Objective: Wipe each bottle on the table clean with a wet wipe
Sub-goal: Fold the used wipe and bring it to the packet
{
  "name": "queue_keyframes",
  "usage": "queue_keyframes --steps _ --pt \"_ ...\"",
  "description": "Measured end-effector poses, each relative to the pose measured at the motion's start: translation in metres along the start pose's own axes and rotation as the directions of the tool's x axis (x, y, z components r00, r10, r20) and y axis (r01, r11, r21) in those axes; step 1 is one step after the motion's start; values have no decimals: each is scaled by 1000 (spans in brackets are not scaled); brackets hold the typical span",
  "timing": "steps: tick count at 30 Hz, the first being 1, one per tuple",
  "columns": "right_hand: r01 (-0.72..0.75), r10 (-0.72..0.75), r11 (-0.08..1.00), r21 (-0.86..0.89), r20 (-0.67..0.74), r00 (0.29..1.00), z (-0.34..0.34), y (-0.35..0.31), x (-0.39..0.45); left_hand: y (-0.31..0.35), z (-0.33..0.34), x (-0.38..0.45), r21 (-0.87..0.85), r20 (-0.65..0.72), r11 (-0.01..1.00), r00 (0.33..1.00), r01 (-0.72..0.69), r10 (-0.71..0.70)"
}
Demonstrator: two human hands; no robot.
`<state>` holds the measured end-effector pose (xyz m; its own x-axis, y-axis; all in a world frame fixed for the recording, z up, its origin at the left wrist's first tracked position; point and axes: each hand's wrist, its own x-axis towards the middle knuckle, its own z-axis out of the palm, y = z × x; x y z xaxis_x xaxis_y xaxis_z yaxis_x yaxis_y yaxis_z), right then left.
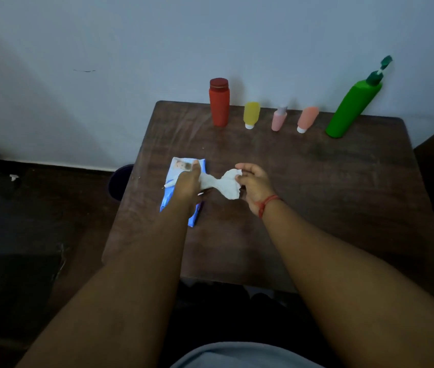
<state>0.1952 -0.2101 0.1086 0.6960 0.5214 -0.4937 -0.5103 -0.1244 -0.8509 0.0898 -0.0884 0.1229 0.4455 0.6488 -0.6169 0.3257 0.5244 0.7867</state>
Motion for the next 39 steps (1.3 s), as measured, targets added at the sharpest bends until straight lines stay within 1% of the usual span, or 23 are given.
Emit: queue_keyframes --steps 3,4,5,7,8,11,12,16,18,20,23,26,29,33,36,39 --pt "36 -36 999 -18 -1 999 39 -3 8 11 -30 15 -5 24 995 994 -104 104" --pt "43 -43 999 -21 0 999 54 -3 11 16 -42 20 20 21 991 991 -134 134" --pt "50 -50 998 -26 -4 999 69 -2 15 19 -56 29 2 30 985 985 -170 170" --pt "64 -66 997 -43 -37 997 102 1 23 32 -87 44 53 51 967 967 -250 248" --pt "63 -67 997 -54 -71 995 121 4 27 42 -105 49 125 66 949 957 -288 282" --pt "56 -72 992 -112 -151 986 185 13 38 66 -165 77 239 102 897 928 -372 358" --pt "59 -80 990 -131 -167 983 208 16 41 75 -185 82 280 106 888 931 -364 348" --pt "88 -141 973 -214 -248 958 291 26 48 99 -251 109 309 80 898 950 -313 303" --pt "67 -128 968 -241 -248 960 319 26 50 108 -274 119 316 76 897 951 -310 301" --pt "34 -90 964 -264 -203 975 335 25 53 115 -289 129 312 83 899 951 -308 297" --pt "-6 -20 964 -266 -94 995 355 23 65 120 -307 147 312 88 902 955 -298 285" --pt "-18 7 948 -317 -34 999 370 28 82 124 -314 160 351 58 899 964 -263 260" --pt "-48 35 943 -330 -45 998 383 36 99 124 -324 179 453 12 855 960 -254 279" --pt "-92 73 946 -312 -72 995 410 54 115 128 -347 205 569 25 782 956 -253 291" --pt "-136 130 937 -321 -41 991 437 65 128 134 -371 232 623 71 737 958 -261 279" --pt "-209 219 916 -343 -8 976 469 75 151 137 -401 271 674 204 669 949 -313 239"
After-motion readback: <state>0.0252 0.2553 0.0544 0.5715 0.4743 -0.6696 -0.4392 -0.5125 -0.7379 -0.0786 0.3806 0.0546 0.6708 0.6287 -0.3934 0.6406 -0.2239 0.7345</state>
